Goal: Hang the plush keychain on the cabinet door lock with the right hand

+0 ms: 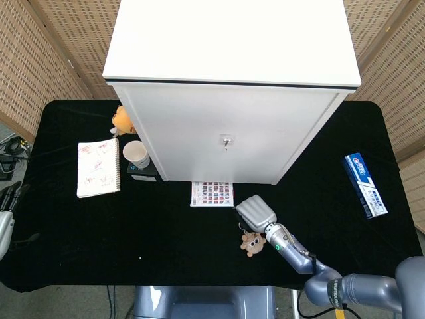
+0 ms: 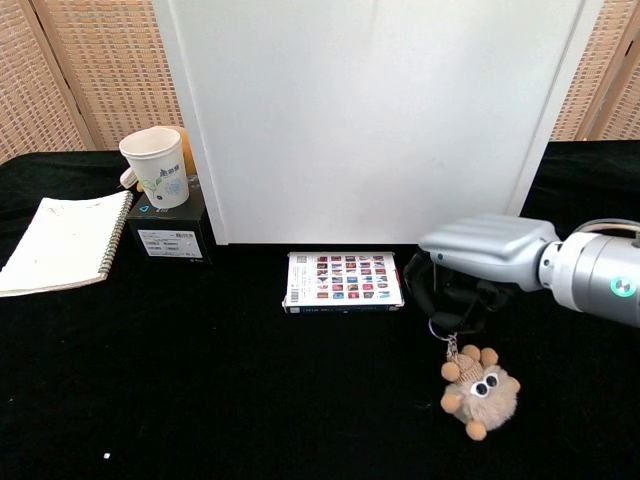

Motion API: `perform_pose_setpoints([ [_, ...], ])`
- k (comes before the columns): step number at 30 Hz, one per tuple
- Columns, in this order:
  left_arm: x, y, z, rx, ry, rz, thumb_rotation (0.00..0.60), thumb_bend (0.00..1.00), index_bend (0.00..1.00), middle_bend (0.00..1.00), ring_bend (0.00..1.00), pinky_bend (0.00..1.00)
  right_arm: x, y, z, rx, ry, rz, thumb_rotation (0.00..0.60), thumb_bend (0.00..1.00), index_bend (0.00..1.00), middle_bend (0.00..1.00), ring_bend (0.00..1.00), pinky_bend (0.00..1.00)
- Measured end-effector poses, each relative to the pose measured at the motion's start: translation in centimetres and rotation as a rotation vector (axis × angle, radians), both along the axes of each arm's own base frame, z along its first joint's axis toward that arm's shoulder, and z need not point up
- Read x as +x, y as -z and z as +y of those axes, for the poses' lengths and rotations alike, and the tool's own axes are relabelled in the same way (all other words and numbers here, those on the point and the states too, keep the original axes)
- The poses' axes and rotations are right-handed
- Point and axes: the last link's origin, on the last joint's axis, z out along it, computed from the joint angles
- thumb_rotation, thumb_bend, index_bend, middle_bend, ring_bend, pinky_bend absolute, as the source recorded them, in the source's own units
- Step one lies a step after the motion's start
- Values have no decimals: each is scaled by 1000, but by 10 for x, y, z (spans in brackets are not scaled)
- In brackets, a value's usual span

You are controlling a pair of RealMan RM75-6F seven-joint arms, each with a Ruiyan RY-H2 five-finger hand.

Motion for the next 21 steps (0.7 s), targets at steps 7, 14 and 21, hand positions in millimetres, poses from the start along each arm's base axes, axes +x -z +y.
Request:
perform_pose_setpoints([
  [7, 2, -2, -2, 3, 13, -7, 600, 0, 0, 0, 0, 0, 18, -46, 8, -76, -145, -87, 600, 661, 718, 959, 914, 1000],
  [14, 2, -2, -2, 1, 14, -9, 600, 0, 0, 0, 0, 0, 35, -74, 13, -147, -298, -165, 600, 661, 728, 959, 914, 1000],
  [21, 2, -2, -2, 2, 12, -8, 600, 0, 0, 0, 0, 0, 44, -98, 6, -249, -479, -186, 600, 661, 730, 959, 914, 1000],
])
